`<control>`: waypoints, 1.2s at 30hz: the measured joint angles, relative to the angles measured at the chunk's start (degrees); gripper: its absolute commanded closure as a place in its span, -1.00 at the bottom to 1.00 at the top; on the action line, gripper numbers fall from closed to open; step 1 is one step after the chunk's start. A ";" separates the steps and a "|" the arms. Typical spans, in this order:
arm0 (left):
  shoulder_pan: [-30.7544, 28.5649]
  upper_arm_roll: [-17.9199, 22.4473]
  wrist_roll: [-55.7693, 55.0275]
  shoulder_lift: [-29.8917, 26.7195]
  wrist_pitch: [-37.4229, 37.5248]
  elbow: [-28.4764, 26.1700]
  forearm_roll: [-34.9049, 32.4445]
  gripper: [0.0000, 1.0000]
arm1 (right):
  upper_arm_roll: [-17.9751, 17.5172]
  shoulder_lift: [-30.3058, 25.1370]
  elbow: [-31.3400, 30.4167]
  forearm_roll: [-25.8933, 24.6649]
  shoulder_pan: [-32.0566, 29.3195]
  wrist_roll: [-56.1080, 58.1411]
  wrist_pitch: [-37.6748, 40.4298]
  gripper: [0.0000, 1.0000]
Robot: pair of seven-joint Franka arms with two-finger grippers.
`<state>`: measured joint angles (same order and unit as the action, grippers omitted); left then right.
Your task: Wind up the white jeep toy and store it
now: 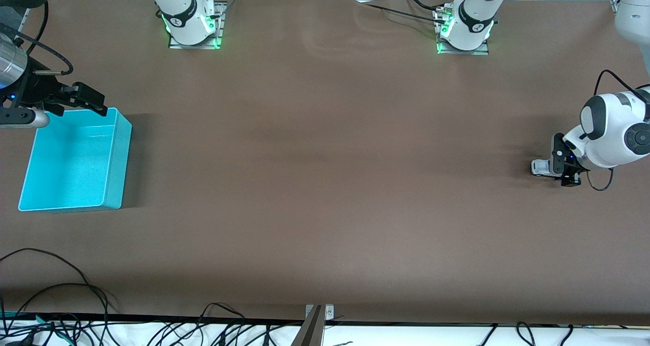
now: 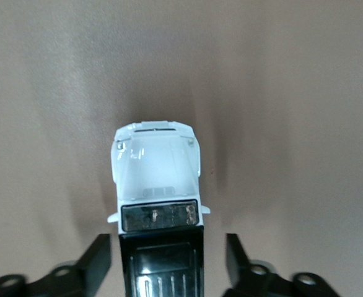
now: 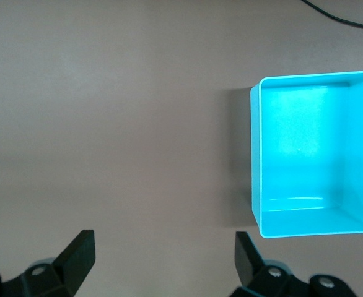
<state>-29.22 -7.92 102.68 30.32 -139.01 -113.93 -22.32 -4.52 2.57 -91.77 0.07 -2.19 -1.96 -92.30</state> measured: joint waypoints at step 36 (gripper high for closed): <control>4.90 -13.10 -22.79 2.22 8.77 3.31 0.26 1.00 | 0.00 0.00 0.00 0.00 0.00 0.00 0.00 -1.00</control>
<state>-24.32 -21.02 79.89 32.54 -130.24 -110.62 -22.06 -4.52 2.57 -91.77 0.07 -2.19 -1.96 -92.30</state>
